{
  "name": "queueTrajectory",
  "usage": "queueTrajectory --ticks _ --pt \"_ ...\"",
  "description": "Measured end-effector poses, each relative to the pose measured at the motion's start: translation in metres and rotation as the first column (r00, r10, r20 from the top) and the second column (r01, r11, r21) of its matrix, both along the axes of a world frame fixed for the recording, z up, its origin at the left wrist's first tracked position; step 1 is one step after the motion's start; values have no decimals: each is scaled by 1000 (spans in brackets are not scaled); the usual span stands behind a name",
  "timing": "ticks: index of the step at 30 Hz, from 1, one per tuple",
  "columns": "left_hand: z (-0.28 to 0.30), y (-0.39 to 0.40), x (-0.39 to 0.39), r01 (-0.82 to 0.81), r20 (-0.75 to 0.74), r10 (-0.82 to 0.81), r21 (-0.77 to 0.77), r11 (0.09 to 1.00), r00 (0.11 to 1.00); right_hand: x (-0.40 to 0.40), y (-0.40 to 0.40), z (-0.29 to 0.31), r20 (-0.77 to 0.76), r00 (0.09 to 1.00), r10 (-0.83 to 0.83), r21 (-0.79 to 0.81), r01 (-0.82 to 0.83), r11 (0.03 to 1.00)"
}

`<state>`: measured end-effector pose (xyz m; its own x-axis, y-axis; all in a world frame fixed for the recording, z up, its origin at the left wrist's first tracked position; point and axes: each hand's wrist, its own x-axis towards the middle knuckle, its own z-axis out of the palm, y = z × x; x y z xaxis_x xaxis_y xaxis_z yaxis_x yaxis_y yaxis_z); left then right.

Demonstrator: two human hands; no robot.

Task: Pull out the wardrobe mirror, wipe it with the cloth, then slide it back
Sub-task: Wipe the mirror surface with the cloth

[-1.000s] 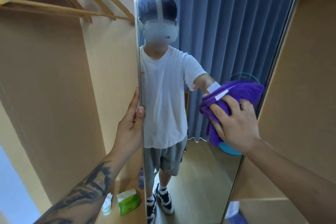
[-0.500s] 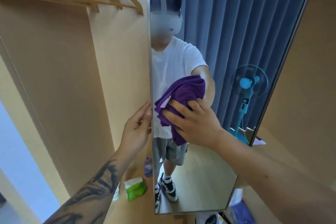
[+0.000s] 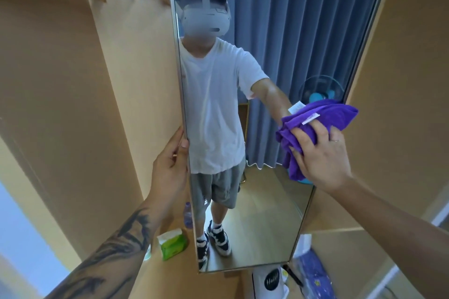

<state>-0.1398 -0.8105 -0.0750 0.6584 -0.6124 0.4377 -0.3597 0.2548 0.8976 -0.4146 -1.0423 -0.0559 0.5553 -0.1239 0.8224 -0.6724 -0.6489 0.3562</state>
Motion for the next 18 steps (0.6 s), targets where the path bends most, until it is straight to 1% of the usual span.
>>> queueTrajectory --ticks 3,5,6,7,8,9,10,12,13,15,16,18 --pt "3 2 -6 -13 16 13 8 1000 1000 29 22 -5 85 996 23 67 -28 997" --pt "5 1 -10 -53 54 51 23 998 997 54 40 -5 82 995 59 69 -65 995" --pt "7 1 -11 -68 69 66 31 997 995 68 50 -5 53 995 88 50 -91 995" --pt "7 1 -11 -74 72 71 35 997 995 83 61 -5 -31 993 116 50 -114 992" --pt "8 1 -10 -73 69 70 38 997 995 96 73 -5 -140 982 128 95 -115 989" --pt "8 1 -9 -67 64 64 41 997 996 108 84 -7 -216 967 139 151 -108 983" --pt "8 0 -9 -55 52 53 41 998 997 117 95 -7 -222 963 153 181 -114 977" --pt "9 0 -9 -49 10 49 25 998 999 132 115 -7 -122 968 219 166 -198 966" --pt "10 0 -10 -52 -3 52 26 998 999 136 124 -7 -122 963 241 171 -219 961" --pt "10 -1 -9 -55 -12 55 29 998 998 138 130 -7 -159 951 265 172 -238 956" --pt "9 -2 -8 -51 -20 51 25 998 998 135 127 -5 -173 946 273 143 -250 958" --pt "6 -2 -5 -36 -11 36 16 999 999 121 113 0 -250 927 278 102 -260 960"
